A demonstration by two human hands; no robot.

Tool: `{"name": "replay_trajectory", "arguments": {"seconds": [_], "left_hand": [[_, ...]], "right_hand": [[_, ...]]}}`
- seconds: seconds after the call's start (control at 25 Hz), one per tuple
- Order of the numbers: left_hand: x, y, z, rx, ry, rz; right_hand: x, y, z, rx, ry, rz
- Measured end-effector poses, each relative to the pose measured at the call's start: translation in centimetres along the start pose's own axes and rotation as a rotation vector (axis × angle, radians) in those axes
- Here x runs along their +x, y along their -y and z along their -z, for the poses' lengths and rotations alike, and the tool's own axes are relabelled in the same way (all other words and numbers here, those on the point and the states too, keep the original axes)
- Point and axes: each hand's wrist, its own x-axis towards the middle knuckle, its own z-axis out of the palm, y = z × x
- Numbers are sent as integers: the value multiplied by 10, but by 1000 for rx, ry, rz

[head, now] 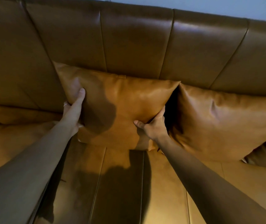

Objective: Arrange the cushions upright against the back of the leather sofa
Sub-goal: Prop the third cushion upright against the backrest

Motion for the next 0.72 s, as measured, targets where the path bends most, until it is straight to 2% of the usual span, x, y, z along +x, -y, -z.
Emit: {"name": "replay_trajectory", "arguments": {"seconds": [0.16, 0.24, 0.48, 0.72], "left_hand": [[-18, 5, 3, 62, -48, -72], [-26, 8, 11, 92, -12, -65], [-45, 3, 13, 145, 176, 21], [-52, 0, 17, 165, 180, -20]], "right_hand": [[-21, 4, -5, -103, -28, -32], [-28, 4, -5, -100, -25, -41], [-31, 4, -5, 112, 18, 12], [-32, 4, -18, 193, 93, 11]]}}
